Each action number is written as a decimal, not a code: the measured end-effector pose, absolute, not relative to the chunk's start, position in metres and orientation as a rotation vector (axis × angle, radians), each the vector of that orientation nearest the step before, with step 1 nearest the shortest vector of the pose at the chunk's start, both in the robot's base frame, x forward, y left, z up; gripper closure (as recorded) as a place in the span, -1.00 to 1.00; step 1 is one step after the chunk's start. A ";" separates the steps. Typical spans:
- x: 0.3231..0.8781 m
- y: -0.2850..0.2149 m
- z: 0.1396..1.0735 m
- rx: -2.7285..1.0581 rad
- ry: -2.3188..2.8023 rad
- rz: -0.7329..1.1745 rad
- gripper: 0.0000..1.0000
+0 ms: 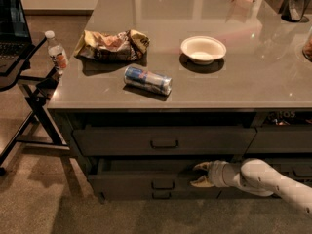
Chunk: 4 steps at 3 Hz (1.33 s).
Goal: Open middle drawer
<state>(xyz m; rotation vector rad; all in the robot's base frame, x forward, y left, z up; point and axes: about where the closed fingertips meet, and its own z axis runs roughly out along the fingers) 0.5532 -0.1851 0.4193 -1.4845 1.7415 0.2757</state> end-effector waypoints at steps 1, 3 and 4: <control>0.553 -0.185 0.419 -1.484 1.741 0.276 0.16; 0.537 -0.187 0.414 -1.496 1.744 0.278 0.70; 0.514 -0.189 0.412 -1.494 1.741 0.281 1.00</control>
Offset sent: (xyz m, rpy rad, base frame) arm 0.0000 0.0000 0.0000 0.0000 0.0000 0.0000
